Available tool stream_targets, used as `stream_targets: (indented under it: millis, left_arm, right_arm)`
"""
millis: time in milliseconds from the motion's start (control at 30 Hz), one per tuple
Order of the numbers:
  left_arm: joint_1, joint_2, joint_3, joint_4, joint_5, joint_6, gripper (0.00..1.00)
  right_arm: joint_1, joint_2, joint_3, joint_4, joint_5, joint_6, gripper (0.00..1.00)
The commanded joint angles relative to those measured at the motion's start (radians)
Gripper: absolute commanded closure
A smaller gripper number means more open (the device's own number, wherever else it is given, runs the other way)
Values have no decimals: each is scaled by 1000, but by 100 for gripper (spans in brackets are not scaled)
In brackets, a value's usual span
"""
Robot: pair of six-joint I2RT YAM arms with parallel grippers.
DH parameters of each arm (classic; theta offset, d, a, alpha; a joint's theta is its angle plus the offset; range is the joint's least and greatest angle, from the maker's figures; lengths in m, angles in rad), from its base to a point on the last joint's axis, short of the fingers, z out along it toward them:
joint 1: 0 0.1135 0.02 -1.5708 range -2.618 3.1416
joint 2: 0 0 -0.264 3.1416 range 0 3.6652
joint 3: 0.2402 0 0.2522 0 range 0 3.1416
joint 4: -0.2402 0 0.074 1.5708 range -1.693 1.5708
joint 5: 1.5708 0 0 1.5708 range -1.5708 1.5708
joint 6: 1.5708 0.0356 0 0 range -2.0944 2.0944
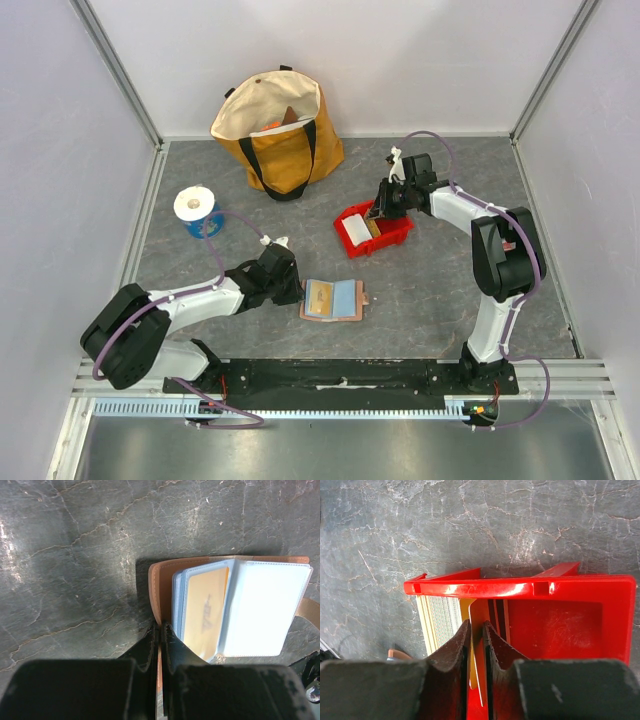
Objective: Put the credit cards into the card holder
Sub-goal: Pick up the credit card from the storage box.
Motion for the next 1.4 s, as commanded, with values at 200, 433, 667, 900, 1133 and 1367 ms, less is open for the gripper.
stream_targets:
  millis: [200,433,667,900,1133,1367]
  left_arm:
    - [3,13,5,33,14,27,98]
    - [3,11,1,33,11,25,98]
    - [2,21,4,36,16,27,98]
    - [3,18,1,35,16,25,98]
    - [3,10,-4,36,16,22,98]
    - [2,-2,-8,36,24,22,98]
  right_arm:
    - [-2,-25,30,20,-77,18,85]
    - [-1,-35,39,-14,90,-12,89]
    - [27,-28,39,-60,156,-60,87]
    - [62,-9,47,-102,190,-82,84]
    - [84,-26,59,-142,253,-106,86]
    - [82,-95,97,-138,326,-126,100]
